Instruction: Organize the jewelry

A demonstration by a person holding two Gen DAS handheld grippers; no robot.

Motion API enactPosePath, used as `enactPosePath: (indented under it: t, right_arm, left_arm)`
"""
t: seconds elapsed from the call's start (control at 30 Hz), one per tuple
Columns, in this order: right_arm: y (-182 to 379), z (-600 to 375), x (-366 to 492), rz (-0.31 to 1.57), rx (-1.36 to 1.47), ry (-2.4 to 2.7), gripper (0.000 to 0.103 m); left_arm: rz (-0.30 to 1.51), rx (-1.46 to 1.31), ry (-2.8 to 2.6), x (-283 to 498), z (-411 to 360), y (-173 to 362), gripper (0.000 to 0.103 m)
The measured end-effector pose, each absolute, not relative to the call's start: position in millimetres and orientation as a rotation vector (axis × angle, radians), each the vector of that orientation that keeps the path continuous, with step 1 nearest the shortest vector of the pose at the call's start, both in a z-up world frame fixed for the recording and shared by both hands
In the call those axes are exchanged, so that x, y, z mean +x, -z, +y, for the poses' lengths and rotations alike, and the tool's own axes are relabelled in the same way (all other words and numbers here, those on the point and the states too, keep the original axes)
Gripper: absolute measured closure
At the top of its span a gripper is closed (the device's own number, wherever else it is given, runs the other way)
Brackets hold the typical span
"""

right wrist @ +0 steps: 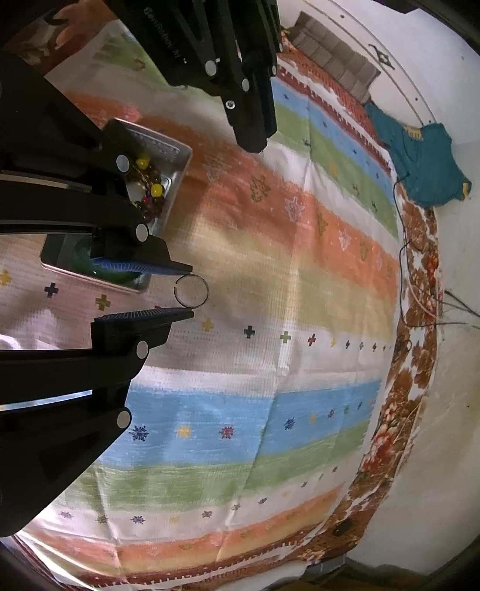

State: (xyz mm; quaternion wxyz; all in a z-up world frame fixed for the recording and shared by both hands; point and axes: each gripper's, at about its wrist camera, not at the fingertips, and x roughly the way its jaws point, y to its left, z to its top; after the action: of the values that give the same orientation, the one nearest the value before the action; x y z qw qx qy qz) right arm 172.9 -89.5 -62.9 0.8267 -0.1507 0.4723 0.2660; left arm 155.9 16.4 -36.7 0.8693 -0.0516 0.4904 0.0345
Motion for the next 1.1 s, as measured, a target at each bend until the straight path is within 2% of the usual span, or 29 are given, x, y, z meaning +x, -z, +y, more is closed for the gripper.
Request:
enactPosePath:
  t: [0.6,0.63,0.7,0.87,1.1]
  right_arm:
    - [64.9,-88.3,139.3,1.012,-0.342,-0.641,0.083]
    - [65.0,-88.6,138.5,1.014,-0.342,-0.641,0.081]
    - [64.6,-90.6,136.4,1.017,-0.335,-0.637,0.063]
    - [63.3,-100.3,133.0,1.021,-0.321,-0.613,0.063]
    - [56.6,-114.2,125.5,1.009,-0.296,-0.594,0.052]
  left_arm:
    - [1.000,-0.140,-0.050,107.9,6.6,28.2,0.086]
    - [1.001,-0.143,-0.051,106.5,7.0,28.2,0.086]
    - [1.000,-0.149,-0.061,104.1,9.1,27.7,0.083]
    - [0.991,-0.159,-0.062,92.0,12.2,24.8,0.076]
    - [0.985,-0.140,-0.046,71.6,7.8,23.4,0.061]
